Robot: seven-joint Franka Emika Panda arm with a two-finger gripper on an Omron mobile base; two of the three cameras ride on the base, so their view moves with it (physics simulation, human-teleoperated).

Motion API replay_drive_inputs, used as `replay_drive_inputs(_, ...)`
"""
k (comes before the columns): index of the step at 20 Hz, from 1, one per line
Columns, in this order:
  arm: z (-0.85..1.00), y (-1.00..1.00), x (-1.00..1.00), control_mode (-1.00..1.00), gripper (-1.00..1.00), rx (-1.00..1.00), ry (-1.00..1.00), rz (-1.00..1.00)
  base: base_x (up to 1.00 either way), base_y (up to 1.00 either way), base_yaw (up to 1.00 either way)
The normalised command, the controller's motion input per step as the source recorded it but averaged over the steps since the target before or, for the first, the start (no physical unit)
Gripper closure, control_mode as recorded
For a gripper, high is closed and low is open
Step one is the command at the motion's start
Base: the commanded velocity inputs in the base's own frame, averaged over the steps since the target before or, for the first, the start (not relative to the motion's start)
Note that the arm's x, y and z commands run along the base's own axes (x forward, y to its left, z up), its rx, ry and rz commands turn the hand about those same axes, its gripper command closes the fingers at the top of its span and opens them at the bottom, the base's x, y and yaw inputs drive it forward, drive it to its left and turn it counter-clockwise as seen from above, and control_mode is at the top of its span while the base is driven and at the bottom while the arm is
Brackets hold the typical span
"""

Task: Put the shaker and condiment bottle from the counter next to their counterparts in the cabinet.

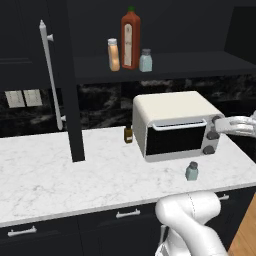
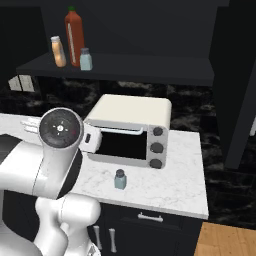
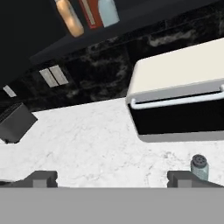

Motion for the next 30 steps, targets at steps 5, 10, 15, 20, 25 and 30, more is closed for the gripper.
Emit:
replay_drive_inputs(5,-0.63,-0.51,-0.20,-1.00,-1.00,0.00,-0.05,0.33,0.00,0.00,0.00)
replay_drive_inputs(10,-0.56,-0.15,-0.02,-1.00,-1.00,0.00,-0.11,0.25,0.00,0.00,0.00)
replay_drive_inputs(15,-0.40,-0.22,-0.01,-1.00,-1.00,0.01,-0.14,0.17,0.00,0.00,0.00)
replay_drive_inputs(20,-0.22,-0.32,-0.06,-1.00,-1.00,0.02,-0.20,0.11,0.00,0.00,0.00)
replay_drive_inputs(25,-0.29,0.07,0.02,-1.00,-1.00,-0.01,0.01,0.05,0.00,0.00,0.00)
replay_drive_inputs(30,-0.30,-0.12,0.01,-1.00,-1.00,0.00,-0.02,0.09,0.00,0.00,0.00)
